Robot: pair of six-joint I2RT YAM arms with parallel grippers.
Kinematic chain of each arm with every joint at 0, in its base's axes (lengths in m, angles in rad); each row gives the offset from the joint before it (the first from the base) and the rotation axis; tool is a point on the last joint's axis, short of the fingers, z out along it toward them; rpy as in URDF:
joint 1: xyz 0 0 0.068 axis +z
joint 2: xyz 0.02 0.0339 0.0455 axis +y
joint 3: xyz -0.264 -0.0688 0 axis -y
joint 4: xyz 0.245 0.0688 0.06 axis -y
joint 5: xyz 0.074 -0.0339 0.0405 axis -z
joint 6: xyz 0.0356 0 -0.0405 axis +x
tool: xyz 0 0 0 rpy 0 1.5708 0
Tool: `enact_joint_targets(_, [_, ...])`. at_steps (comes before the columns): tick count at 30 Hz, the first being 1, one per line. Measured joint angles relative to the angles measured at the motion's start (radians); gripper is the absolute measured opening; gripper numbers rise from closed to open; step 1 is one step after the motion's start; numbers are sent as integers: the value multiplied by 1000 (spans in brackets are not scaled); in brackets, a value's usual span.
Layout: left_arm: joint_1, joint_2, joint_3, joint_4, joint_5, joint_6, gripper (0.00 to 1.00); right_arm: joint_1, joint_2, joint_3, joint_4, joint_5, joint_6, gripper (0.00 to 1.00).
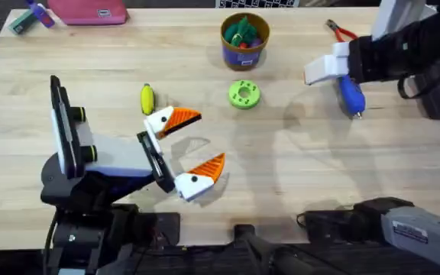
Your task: Pick up the gripper from the table and insert it into the empty holder that is missing its gripper. Then pick up a screw, insert it into the mounting hole, and use the screwdriver to tighten it. Finally, clean up the table by picking up the vegetable and placing it into the bucket.
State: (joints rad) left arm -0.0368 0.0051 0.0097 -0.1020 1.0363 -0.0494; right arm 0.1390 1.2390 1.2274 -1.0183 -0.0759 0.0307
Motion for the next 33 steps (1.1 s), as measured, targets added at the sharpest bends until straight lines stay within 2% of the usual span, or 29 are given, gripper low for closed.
enact_joint_targets(2, [0,0,0,0,0,-1,973,0,0,0,0,0,0,994])
enact_joint_targets(3, [0,0,0,0,0,-3,872,0,0,0,0,0,0,994])
enact_joint_targets(6, [0,0,0,0,0,-1,373,0,0,0,0,0,0,994])
enact_joint_targets(8, [0,0,0,0,0,0,79,0,0,0,0,0,0,994])
enact_joint_targets(9, [0,0,0,0,0,3,21,0,0,0,1,0,0,994])
enact_joint_targets(20, [0,0,0,0,0,4,8,0,15,0,16,17,7,994])
enact_joint_targets(26, [0,0,0,0,0,3,8,-1,36,9,-23,160,49,994])
enact_joint_targets(29, [0,0,0,0,0,4,8,-24,73,78,-68,221,56,994])
enact_joint_targets(33, [0,0,0,0,0,4,8,-99,145,200,-73,261,55,992])
